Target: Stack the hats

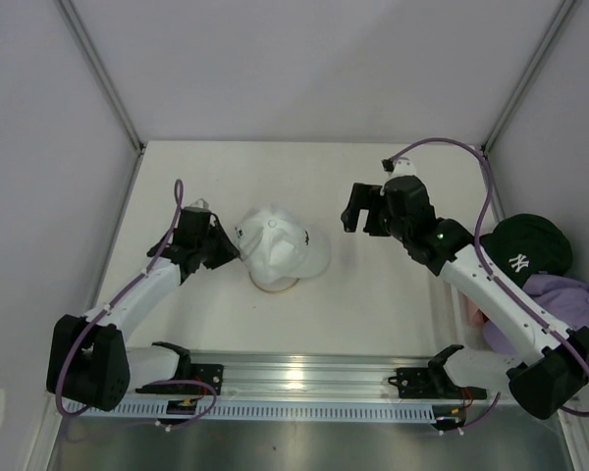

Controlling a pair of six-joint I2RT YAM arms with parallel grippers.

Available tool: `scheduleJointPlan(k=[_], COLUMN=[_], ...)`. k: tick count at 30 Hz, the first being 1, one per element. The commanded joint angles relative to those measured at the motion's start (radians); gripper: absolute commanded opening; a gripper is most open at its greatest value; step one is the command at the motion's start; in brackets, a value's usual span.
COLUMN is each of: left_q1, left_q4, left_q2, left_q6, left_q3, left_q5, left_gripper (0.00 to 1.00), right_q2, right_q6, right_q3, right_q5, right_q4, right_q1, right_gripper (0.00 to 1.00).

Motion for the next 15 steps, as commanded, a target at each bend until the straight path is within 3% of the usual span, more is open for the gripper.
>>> scheduleJointPlan(k=[1, 7, 15], left_q1=[-0.003, -0.004, -0.009], left_q4=[-0.011, -0.017, -0.034], left_q2=[0.010, 0.045, 0.015], left_q6=[-0.013, -0.038, -0.027], left_q3=[0.027, 0.027, 0.008], left_q5=[-0.056, -0.045, -0.056], left_gripper=[0.34, 0.35, 0.55], right_q2=[0.000, 0.030, 0.124], right_q6=[0.017, 0.070, 0.085], right_q3=[-0.007, -0.023, -0.059], right_q5=[0.029, -0.052, -0.144], right_q4=[0.049, 0.068, 0.144], right_q1=[-0.038, -0.120, -0.111], right_gripper=[1.00, 1.00, 0.99])
